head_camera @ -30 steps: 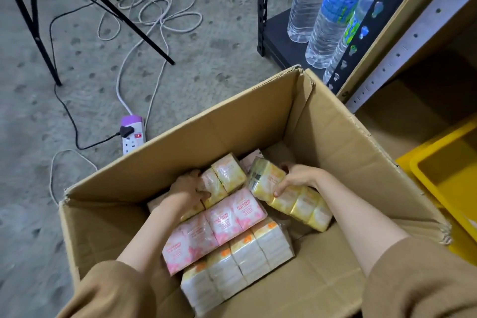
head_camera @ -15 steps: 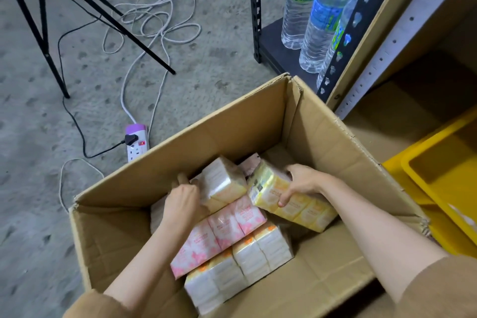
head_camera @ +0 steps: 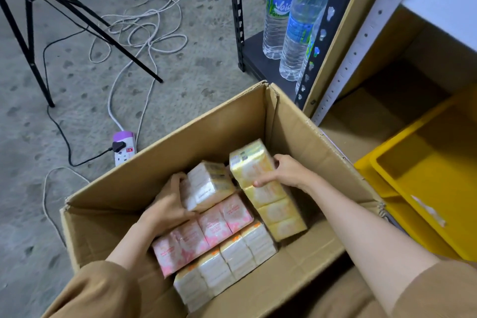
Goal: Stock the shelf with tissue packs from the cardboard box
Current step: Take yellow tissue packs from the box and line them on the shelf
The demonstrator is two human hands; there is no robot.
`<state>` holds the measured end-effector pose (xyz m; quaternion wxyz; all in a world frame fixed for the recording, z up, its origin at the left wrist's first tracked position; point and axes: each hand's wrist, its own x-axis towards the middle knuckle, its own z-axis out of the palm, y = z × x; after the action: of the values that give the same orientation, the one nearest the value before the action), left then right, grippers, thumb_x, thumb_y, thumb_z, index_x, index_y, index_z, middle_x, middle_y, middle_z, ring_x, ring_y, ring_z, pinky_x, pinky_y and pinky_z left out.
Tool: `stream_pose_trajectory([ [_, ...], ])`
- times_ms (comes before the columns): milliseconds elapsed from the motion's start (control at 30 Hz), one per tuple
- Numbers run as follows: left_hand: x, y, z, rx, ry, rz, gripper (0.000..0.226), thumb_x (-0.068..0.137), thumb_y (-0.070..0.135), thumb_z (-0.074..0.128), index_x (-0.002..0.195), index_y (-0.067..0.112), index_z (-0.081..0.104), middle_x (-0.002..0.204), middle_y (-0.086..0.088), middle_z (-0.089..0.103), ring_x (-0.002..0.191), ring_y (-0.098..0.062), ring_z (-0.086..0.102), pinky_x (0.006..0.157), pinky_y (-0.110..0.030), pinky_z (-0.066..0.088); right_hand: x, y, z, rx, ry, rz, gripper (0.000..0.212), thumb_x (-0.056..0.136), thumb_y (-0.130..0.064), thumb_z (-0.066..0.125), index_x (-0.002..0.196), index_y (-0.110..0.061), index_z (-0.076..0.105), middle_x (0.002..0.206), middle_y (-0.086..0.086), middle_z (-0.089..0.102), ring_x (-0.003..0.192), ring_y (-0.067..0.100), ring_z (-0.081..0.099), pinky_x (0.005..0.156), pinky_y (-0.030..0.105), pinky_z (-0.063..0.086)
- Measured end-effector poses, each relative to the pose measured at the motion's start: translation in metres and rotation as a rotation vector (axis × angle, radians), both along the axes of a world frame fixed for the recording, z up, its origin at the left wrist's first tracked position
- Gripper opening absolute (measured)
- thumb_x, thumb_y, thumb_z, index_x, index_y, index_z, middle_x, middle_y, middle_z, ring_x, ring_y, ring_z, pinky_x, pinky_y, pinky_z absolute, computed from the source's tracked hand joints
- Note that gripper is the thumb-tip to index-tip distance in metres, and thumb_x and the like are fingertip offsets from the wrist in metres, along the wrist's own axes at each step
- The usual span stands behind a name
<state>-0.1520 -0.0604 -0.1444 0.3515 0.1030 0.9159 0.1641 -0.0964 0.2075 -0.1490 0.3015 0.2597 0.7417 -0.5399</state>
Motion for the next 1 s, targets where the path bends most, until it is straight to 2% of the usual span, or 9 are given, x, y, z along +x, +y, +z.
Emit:
stream_pose_trajectory([
  [100, -0.003, -0.002, 0.015, -0.001, 0.024, -0.08, 0.108, 0.06, 0.025, 0.084, 0.144, 0.006, 0.019, 0.147, -0.013, 0.031, 0.136, -0.025, 0.033, 0.111, -0.028, 0.029, 0.005, 0.005, 0.015, -0.126, 0.012, -0.139, 0.039, 0.068, -0.015, 0.079, 0.098, -0.015, 0.055, 0.098, 0.003, 0.064, 0.077, 0.01, 0.062, 0.067, 0.021, 0.049],
  [233, -0.009, 0.001, 0.051, -0.021, 0.047, -0.202, 0.126, 0.038, 0.057, 0.068, 0.144, 0.006, 0.024, 0.143, -0.012, 0.036, 0.132, -0.024, 0.039, 0.105, -0.025, 0.032, 0.014, 0.009, 0.031, -0.135, 0.023, -0.167, 0.033, 0.067, -0.019, 0.08, 0.093, -0.016, 0.059, 0.092, -0.001, 0.067, 0.08, 0.01, 0.063, 0.069, 0.024, 0.05],
  [333, -0.014, 0.005, 0.078, -0.022, 0.08, -0.334, 0.118, 0.034, 0.061, 0.06, 0.138, 0.013, 0.033, 0.125, -0.003, 0.046, 0.117, -0.02, 0.047, 0.096, -0.025, 0.037, 0.019, 0.011, 0.05, -0.126, 0.065, -0.246, 0.053, 0.062, -0.021, 0.082, 0.108, -0.005, 0.062, 0.109, 0.01, 0.07, 0.095, 0.021, 0.066, 0.091, 0.037, 0.052],
  [400, -0.016, 0.009, 0.098, -0.035, 0.091, -0.402, 0.113, 0.034, 0.062, 0.059, 0.135, 0.017, 0.037, 0.114, 0.003, 0.047, 0.111, -0.018, 0.049, 0.097, -0.032, 0.042, 0.024, 0.01, 0.067, -0.137, 0.094, -0.271, 0.067, 0.061, -0.022, 0.082, 0.119, 0.0, 0.057, 0.115, 0.013, 0.067, 0.098, 0.023, 0.066, 0.09, 0.038, 0.052],
  [467, -0.019, 0.012, 0.119, -0.046, 0.085, -0.444, 0.106, 0.034, 0.062, 0.062, 0.129, 0.019, 0.043, 0.116, 0.004, 0.052, 0.112, -0.019, 0.052, 0.099, -0.036, 0.043, 0.027, 0.009, 0.086, -0.155, 0.154, -0.275, 0.061, 0.064, -0.017, 0.081, 0.118, -0.001, 0.058, 0.113, 0.012, 0.067, 0.091, 0.019, 0.066, 0.08, 0.031, 0.053],
  [700, -0.011, 0.024, 0.201, -0.054, 0.117, -0.445, 0.094, 0.03, 0.06, 0.069, 0.113, 0.017, 0.055, 0.113, -0.002, 0.064, 0.108, -0.024, 0.059, 0.099, -0.044, 0.047, 0.04, 0.004, 0.172, -0.054, 0.316, -0.157, 0.023, 0.062, -0.012, 0.082, 0.078, -0.016, 0.067, 0.087, 0.002, 0.069, 0.089, 0.019, 0.065, 0.09, 0.033, 0.053],
  [833, -0.001, 0.039, 0.254, -0.084, 0.189, -0.473, 0.086, 0.048, 0.051, 0.078, 0.121, 0.017, 0.05, 0.121, 0.002, 0.06, 0.104, -0.017, 0.056, 0.08, -0.028, 0.05, 0.056, 0.01, 0.233, 0.032, 0.397, -0.129, 0.036, 0.067, -0.01, 0.079, 0.1, -0.007, 0.066, 0.08, -0.003, 0.067, 0.076, 0.011, 0.065, 0.069, 0.026, 0.054],
  [900, 0.004, 0.049, 0.28, -0.091, 0.279, -0.514, 0.088, 0.049, 0.052, 0.079, 0.125, 0.019, 0.047, 0.125, 0.002, 0.058, 0.103, -0.016, 0.054, 0.088, -0.029, 0.046, 0.069, 0.017, 0.265, 0.08, 0.435, -0.118, 0.035, 0.069, -0.011, 0.078, 0.1, -0.011, 0.063, 0.08, -0.004, 0.066, 0.073, 0.007, 0.063, 0.06, 0.019, 0.052],
  [1000, 0.013, 0.07, 0.321, -0.107, 0.386, -0.578, 0.07, 0.044, 0.057, 0.077, 0.1, 0.025, 0.049, 0.11, 0.002, 0.059, 0.095, -0.018, 0.053, 0.08, -0.029, 0.043, 0.094, 0.034, 0.311, 0.159, 0.497, -0.128, 0.038, 0.067, -0.01, 0.079, 0.102, -0.007, 0.066, 0.099, 0.008, 0.071, 0.09, 0.022, 0.068, 0.082, 0.032, 0.056],
])
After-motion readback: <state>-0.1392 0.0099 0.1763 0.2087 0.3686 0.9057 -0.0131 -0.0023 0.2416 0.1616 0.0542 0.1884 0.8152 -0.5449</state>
